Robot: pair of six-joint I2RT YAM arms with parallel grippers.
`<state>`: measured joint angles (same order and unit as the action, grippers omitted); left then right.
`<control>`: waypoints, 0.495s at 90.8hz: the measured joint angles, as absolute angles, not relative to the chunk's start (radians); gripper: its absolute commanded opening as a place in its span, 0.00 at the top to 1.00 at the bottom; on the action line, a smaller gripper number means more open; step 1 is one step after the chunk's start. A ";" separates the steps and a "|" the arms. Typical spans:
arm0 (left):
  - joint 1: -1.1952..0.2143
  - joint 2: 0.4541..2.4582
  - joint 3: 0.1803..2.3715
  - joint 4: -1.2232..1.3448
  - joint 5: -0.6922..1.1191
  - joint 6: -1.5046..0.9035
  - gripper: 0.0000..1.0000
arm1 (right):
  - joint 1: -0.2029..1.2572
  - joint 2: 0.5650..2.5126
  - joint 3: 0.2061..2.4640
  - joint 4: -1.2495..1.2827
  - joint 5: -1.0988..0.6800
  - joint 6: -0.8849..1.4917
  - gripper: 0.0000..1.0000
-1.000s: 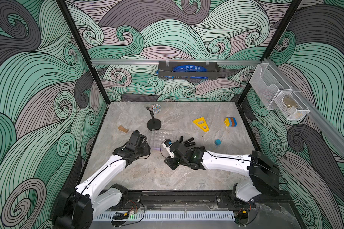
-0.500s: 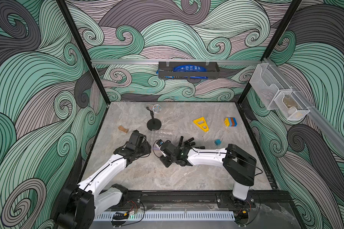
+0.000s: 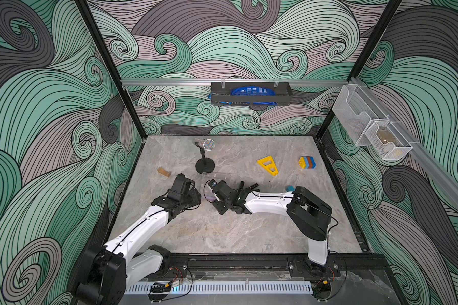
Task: Arrange the lipsticks in the organizer
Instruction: Pick up the lipstick at the center of the board.
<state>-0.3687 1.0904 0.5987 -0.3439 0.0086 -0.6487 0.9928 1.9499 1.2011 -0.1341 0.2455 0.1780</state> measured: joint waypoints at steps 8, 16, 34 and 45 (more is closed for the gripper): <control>-0.369 1.090 0.599 -0.344 0.009 -0.649 0.46 | 0.986 1.955 1.212 -0.134 0.246 0.170 0.46; -0.369 1.090 0.599 -0.344 0.009 -0.649 0.46 | 0.983 1.967 1.227 -0.123 0.245 0.166 0.46; -0.369 1.090 0.599 -0.344 0.009 -0.654 0.47 | 0.984 2.002 1.253 -0.115 0.237 0.159 0.46; -0.369 1.090 0.599 -0.345 0.008 -0.657 0.47 | 0.984 2.019 1.279 -0.115 0.233 0.158 0.46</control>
<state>-0.3687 1.0904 0.5987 -0.3447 0.0082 -0.6567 0.9844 2.0190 1.2793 -0.1146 0.2333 0.1581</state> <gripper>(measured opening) 0.528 0.536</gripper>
